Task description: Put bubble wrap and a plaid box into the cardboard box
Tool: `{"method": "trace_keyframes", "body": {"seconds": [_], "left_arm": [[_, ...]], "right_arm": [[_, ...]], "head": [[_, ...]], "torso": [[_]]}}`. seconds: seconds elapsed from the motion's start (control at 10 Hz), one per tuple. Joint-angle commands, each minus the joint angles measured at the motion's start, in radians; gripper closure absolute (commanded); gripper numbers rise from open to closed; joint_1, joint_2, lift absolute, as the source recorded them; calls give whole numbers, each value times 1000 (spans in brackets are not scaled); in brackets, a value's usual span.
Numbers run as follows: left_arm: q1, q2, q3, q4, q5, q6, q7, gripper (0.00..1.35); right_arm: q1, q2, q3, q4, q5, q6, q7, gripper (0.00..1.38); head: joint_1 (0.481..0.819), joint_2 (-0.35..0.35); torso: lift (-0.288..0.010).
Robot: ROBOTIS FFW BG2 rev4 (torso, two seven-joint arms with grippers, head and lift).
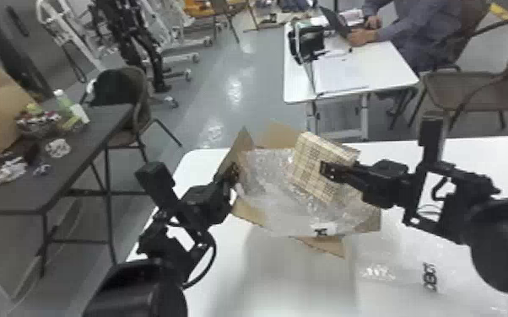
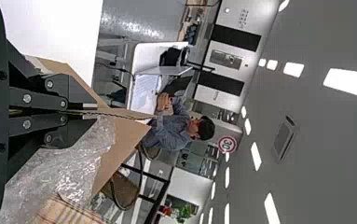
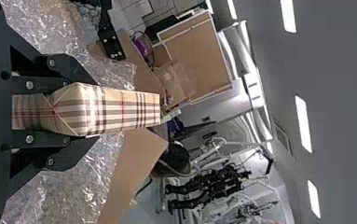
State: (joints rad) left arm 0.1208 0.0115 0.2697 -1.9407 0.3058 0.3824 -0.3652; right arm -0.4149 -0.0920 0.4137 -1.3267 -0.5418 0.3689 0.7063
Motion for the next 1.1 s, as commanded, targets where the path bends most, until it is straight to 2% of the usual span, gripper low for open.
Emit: {"method": "trace_keyframes", "body": {"seconds": [0.0,0.1,0.4,0.5,0.6,0.7,0.8,1.0], "left_arm": [[-7,2,-7,5,-4,0,0,1220],[-10,4,-10,8,-4,0,0,1220],[-16,5,-20,14,-11,0,0,1220],[-16,5,-20,16,-11,0,0,1220],[-13,5,-15,14,-8,-3,0,1220],[-10,5,-12,14,-7,-8,0,1220],[-9,5,-10,14,-7,-8,0,1220],[-9,5,-9,12,-5,-10,0,1220]], "right_arm": [[-45,15,46,107,-1,-35,22,946],[-76,26,74,173,-3,-61,50,832],[-131,43,122,294,-12,-96,84,825],[-133,46,123,310,-26,-113,88,644],[-122,43,119,290,-43,-128,90,349],[-102,37,85,233,-9,-131,84,117],[-73,29,54,169,8,-130,56,76],[7,26,-35,-6,83,-110,-10,147]], "head": [[634,345],[640,350],[649,350],[653,350],[655,350],[652,350],[646,350],[631,349]], "torso": [[-108],[-108],[-108],[-108],[-108],[-108],[-108],[-108]]}}
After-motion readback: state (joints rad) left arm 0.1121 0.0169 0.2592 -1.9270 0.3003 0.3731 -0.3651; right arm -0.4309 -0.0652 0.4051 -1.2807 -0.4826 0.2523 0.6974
